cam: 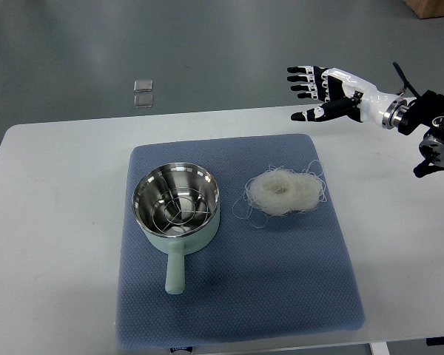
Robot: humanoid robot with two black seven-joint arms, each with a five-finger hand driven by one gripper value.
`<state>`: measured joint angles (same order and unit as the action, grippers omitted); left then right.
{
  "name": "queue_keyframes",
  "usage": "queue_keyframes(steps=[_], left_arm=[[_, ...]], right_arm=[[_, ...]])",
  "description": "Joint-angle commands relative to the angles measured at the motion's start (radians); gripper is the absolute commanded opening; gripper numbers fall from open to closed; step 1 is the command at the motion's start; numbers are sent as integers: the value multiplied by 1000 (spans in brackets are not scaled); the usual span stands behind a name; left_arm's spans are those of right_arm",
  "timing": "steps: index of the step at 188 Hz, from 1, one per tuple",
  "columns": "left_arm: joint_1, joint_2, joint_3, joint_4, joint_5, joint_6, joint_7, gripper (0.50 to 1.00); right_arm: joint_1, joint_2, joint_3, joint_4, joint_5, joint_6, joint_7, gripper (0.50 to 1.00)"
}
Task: Put vermicelli into pot with right hand
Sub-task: 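Reach the right hand over the white vermicelli bundle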
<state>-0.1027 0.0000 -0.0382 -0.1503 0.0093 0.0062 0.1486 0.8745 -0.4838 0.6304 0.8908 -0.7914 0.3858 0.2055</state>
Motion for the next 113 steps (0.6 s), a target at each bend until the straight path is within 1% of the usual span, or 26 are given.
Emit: queue_keyframes(steps=[1,21,71,87,113], left_arm=[[0,0,1,0,0,0,0,1000],[-2,0,1,0,0,0,0,1000],[-5,0,1,1,0,0,0,1000],[-6,0,1,1,0,0,-1,1000],[-6,0,3,1,0,0,-1,1000]], right_arm=[[90,-45,-95,23,-83,36,5,924],[170,-65,-173,42,-141,67,5,921],[353,-91,-394,131,-278,90,3,921],[380,-88,-440,140,-315,94,3,921],[403,-78,-512,186,-385,97,2,921]])
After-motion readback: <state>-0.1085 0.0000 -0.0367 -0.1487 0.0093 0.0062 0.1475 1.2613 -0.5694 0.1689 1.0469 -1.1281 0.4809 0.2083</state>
